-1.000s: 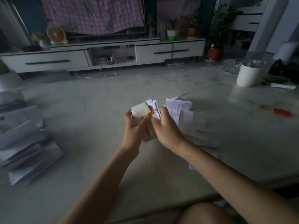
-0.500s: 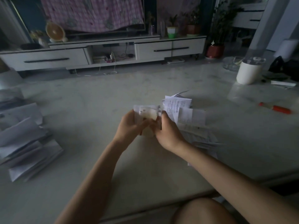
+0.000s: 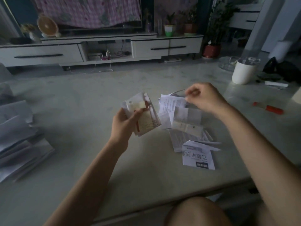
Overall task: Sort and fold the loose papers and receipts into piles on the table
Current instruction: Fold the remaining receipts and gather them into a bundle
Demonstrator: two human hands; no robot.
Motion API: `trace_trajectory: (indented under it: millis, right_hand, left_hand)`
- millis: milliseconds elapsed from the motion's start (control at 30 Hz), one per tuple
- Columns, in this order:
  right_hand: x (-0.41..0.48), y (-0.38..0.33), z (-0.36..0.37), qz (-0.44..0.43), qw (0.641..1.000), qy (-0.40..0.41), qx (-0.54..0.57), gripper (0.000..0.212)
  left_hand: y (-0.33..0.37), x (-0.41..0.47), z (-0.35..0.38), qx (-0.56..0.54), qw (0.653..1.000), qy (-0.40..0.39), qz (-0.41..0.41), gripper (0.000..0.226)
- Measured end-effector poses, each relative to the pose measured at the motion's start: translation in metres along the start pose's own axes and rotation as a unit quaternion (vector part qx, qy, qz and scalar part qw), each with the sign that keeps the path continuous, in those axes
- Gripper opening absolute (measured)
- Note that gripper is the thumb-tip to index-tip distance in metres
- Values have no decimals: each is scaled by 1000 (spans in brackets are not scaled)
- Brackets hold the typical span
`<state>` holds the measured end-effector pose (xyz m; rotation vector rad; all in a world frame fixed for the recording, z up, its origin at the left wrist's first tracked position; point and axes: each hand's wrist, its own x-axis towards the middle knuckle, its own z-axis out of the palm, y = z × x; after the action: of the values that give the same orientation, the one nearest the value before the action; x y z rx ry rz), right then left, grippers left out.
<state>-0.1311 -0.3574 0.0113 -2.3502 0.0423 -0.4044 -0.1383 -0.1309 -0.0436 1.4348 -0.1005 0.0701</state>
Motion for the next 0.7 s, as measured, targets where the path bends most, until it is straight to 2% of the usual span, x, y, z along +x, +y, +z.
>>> trace_trajectory:
  millis: [67, 100, 200, 233, 300, 367, 400, 467, 533, 633, 700]
  right_hand:
    - [-4, 22, -7, 78, 990, -113, -16, 20]
    - [-7, 30, -5, 97, 986, -136, -18, 23]
    - [-8, 33, -6, 18, 992, -45, -118, 18]
    - [-9, 29, -8, 14, 990, -45, -131, 20]
    - [-14, 18, -9, 51, 982, -144, -109, 28]
    - [-23, 14, -4, 77, 952, -248, -160, 33]
    - [-27, 14, 0, 80, 940, -272, -191, 34]
    - [-31, 16, 4, 76, 935, -270, -219, 36]
    - [-28, 17, 4, 53, 944, -242, -219, 29]
    - [-22, 18, 0, 27, 955, -206, -213, 36]
    - [-18, 15, -4, 16, 970, -159, -183, 29]
  left_hand:
    - [-2, 0, 4, -22, 999, -11, -32, 6]
    - [-3, 1, 5, -34, 999, -11, -41, 6]
    - [-5, 1, 5, -49, 997, -7, -51, 7]
    - [-6, 0, 6, -53, 997, -11, -55, 8]
    - [-8, -1, 8, -53, 996, -17, -64, 8]
    - [-9, -2, 10, -48, 996, -18, -73, 7]
    - [-9, -2, 11, -45, 996, -19, -77, 6]
    - [-10, -3, 13, -41, 996, -22, -82, 6]
    - [-11, -4, 14, -43, 995, -25, -92, 6]
    - [-10, -4, 14, -60, 992, -29, -110, 8]
    - [-9, -3, 13, -74, 990, -21, -119, 9]
